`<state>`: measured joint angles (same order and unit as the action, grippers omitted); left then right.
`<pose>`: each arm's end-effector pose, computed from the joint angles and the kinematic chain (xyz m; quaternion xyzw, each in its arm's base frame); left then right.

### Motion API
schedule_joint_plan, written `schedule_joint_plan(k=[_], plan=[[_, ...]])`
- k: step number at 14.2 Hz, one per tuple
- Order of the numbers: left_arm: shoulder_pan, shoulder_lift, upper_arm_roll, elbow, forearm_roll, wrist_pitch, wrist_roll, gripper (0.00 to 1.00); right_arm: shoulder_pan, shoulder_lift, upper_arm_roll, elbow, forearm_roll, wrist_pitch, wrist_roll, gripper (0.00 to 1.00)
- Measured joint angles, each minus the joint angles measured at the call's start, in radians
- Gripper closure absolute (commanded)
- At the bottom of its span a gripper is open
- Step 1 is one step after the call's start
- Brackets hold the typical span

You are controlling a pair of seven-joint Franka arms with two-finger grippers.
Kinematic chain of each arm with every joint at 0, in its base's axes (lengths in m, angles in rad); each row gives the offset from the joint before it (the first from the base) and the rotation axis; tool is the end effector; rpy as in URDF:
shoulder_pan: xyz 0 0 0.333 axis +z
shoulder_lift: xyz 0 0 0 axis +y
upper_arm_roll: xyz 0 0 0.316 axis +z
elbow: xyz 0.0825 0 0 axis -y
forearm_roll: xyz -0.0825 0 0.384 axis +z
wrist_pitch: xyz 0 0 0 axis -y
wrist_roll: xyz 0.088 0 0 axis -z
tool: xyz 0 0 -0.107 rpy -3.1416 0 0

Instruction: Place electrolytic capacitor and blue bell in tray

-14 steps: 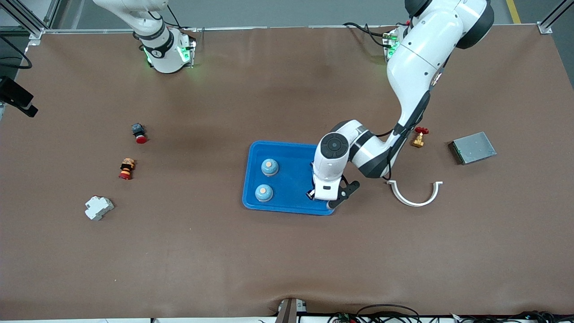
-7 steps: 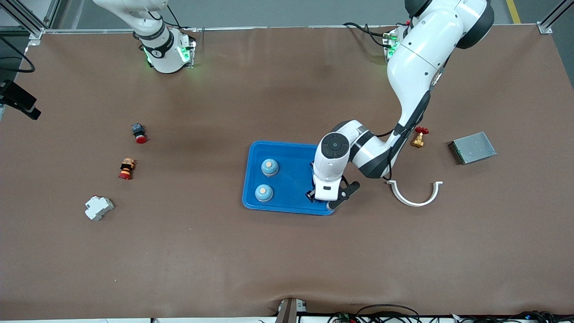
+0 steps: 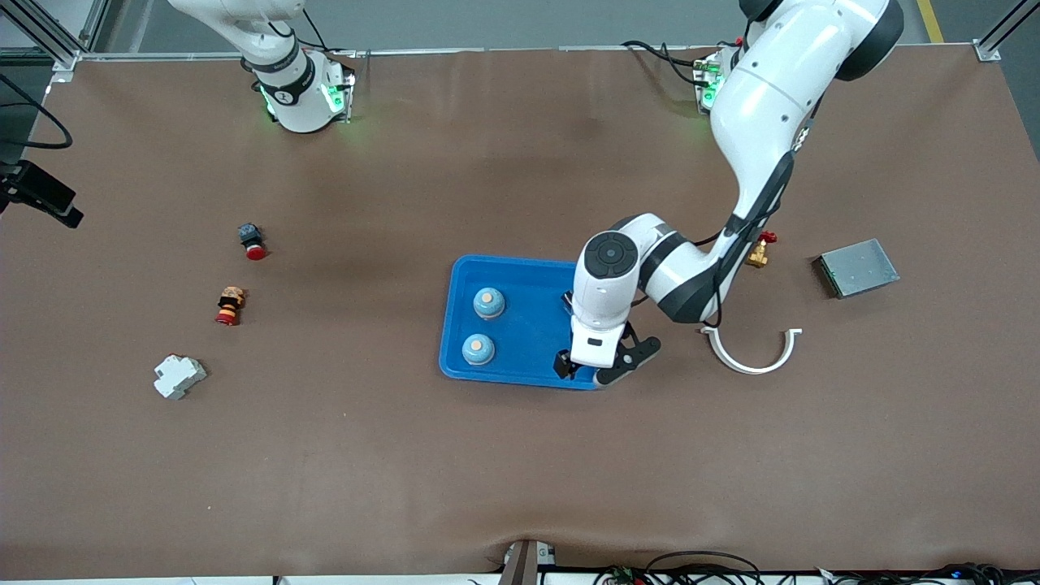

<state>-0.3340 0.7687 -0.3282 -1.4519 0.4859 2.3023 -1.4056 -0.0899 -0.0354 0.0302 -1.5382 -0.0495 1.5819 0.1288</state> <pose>0.6132 -0.4051 0.2584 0.9584 0.2660 0.1026 0.0159 0.5437 -0.0374 0.6605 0.9944 -0.0947 0.0404 0.0239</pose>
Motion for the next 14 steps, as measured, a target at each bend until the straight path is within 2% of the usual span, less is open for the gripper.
schedule_joint_plan(k=[2, 4, 7, 9, 14], plan=[[0.01, -0.069, -0.001, 0.005, -0.036, -0.092, 0.096, 0.0, 0.0, 0.0, 0.0, 0.001, 0.0, 0.0, 0.001, 0.0], [0.03, -0.15, 0.0, 0.008, -0.136, -0.188, 0.24, 0.0, 0.0, 0.0, 0.0, 0.001, 0.004, 0.0, 0.003, 0.0], [0.105, -0.284, 0.0, 0.01, -0.268, -0.344, 0.496, 0.0, -0.001, 0.0, -0.002, 0.002, 0.083, -0.004, 0.01, 0.0], [0.169, -0.357, 0.0, 0.009, -0.317, -0.447, 0.652, 0.0, -0.001, 0.0, -0.001, 0.003, 0.099, -0.008, 0.01, 0.0], [0.342, -0.439, 0.002, -0.001, -0.37, -0.564, 0.929, 0.0, 0.0, 0.0, 0.004, 0.003, 0.107, -0.027, 0.01, 0.0]])
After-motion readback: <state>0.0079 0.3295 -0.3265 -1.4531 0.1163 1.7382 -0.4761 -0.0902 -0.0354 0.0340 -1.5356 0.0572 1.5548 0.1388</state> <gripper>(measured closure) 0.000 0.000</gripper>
